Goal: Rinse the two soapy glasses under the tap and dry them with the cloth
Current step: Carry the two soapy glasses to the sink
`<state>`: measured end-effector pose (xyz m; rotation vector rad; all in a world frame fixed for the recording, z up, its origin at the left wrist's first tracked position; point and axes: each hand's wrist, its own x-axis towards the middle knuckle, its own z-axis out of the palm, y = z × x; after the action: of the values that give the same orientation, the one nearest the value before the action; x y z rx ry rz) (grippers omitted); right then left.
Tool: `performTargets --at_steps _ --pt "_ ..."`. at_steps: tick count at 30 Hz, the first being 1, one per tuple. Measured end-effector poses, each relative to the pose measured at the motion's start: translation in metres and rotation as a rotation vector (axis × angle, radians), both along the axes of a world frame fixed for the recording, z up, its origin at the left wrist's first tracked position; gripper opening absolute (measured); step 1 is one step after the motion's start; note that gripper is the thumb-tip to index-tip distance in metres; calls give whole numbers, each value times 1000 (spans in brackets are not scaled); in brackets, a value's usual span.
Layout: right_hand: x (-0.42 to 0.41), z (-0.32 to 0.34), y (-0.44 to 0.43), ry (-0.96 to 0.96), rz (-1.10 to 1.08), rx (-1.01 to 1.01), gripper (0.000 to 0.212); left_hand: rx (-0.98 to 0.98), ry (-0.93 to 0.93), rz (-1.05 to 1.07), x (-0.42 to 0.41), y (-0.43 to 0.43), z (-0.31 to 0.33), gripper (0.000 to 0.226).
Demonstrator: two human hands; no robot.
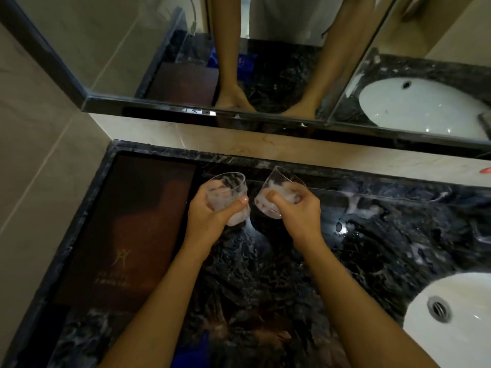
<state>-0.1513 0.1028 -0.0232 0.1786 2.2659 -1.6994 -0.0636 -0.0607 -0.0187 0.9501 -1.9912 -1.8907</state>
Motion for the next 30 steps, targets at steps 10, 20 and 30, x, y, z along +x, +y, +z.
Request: performTargets --at_steps 10,20,30 --pt "35 56 58 -34 17 -52 62 152 48 -54 39 41 66 55" --pt "95 115 167 42 102 -32 56 134 72 -93 96 151 132 46" --pt "165 168 294 127 187 -8 42 17 87 -107 171 265 172 46"
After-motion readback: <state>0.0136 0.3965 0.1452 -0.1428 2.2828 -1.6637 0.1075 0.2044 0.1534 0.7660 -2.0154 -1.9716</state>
